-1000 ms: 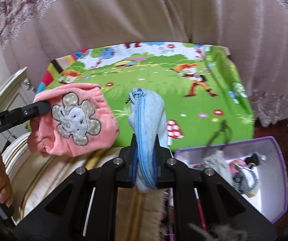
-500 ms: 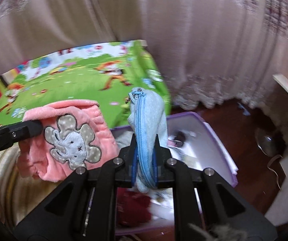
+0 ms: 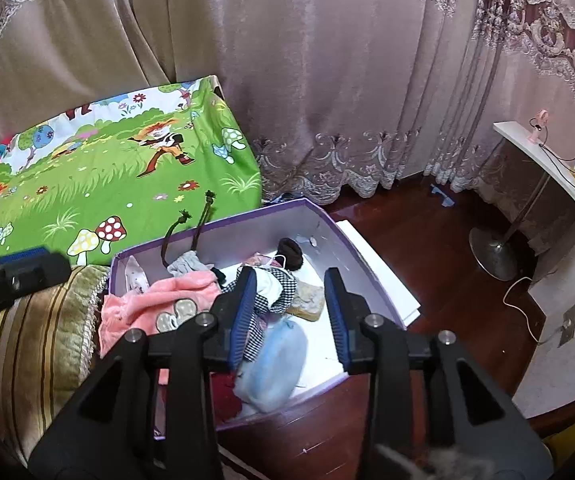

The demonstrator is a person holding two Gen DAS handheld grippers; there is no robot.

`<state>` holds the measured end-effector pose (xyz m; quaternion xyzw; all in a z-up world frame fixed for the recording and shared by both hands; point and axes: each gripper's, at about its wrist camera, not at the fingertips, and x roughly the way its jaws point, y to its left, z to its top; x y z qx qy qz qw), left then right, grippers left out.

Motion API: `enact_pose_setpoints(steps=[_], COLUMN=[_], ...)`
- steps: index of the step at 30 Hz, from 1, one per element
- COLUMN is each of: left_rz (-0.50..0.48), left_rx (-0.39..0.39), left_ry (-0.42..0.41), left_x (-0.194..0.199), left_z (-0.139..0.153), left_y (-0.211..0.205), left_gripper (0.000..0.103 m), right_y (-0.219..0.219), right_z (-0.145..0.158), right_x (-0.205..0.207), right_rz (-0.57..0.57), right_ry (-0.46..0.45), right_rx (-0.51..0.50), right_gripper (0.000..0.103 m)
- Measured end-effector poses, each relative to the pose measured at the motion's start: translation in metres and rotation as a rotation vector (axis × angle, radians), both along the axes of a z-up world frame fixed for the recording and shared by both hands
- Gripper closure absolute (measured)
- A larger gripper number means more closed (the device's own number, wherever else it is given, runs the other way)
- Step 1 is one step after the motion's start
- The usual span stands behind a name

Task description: Organize soft objects

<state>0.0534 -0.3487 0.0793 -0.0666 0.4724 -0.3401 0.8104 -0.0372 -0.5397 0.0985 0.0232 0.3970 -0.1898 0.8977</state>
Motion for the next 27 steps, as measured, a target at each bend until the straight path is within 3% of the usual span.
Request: enact_pose_setpoints(steps=[3,8,11,18,27], left_rz=[-0.024,-0.051,-0.058,-0.036,-0.044], left_rx=[0.011,0.049,0.054,0.155,0.165], left_ry=[0.009,0.045,0.047,-0.029,-0.017], left_x=[-0.014,-0.031,-0.035,-0.039,-0.037], left_z=[-0.002,-0.009,-0.013,-0.006,-0.011], left_y=[0.000,-0.004,-0.005,-0.010,-0.010], left_gripper=[0.016,0.013,0.003,0.000,0.000], right_y=[-0.002,-0.006,-0.008,-0.007,-0.007], right_z=[0.001,0.001,0.000,0.001,0.000], right_x=[-0.008,-0.024,-0.028,-0.029,-0.029], right_rz=[-0.019,-0.032,-0.037,-0.034,-0.033], right_ry=[0.000,0.012,0.014,0.010,0.013], right_rx=[-0.003,-0.007,-0.006,-0.002,0.000], right_gripper=[0.061,0.060,0.060,0.060,0.060])
